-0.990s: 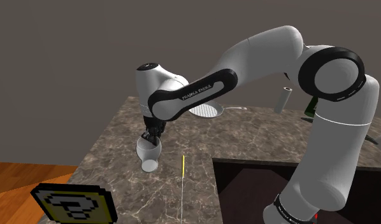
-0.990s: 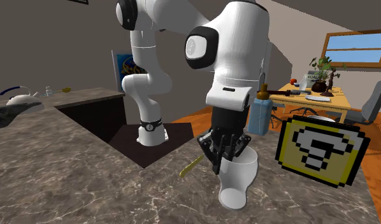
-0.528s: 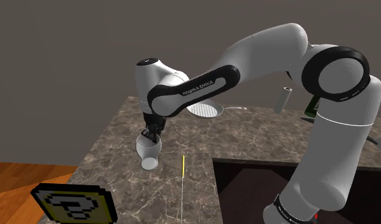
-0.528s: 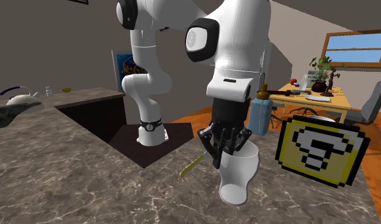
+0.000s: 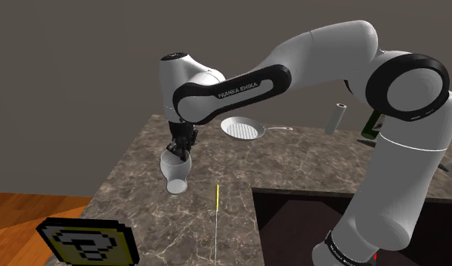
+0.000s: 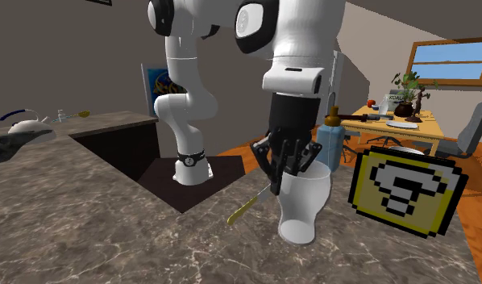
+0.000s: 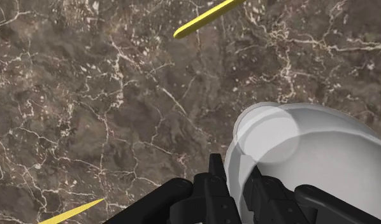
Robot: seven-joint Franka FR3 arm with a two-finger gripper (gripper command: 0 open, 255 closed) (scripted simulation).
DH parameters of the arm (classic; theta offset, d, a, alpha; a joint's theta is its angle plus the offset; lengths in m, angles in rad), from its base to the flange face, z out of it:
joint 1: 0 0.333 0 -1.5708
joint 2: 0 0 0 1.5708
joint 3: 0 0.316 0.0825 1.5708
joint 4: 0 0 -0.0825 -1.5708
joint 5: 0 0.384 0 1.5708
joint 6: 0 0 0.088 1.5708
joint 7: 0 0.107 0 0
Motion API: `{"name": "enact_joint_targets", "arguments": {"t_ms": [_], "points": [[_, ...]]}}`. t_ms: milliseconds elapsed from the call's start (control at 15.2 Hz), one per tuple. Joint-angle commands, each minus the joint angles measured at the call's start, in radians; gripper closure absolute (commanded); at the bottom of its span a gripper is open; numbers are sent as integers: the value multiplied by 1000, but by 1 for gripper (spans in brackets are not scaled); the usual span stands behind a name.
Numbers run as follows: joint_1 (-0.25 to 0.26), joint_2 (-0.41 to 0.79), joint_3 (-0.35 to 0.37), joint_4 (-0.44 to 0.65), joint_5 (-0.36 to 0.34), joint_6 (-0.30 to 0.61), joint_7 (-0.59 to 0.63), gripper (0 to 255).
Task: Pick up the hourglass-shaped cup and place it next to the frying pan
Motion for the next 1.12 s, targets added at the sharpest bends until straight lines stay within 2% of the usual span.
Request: {"name": "enact_joint_targets", "arguments": {"t_ms": [0, 1056], "points": [[-1, -9, 1, 16, 5, -24, -6, 255], [1, -40, 6, 194, 27, -229, -35, 255]]}}
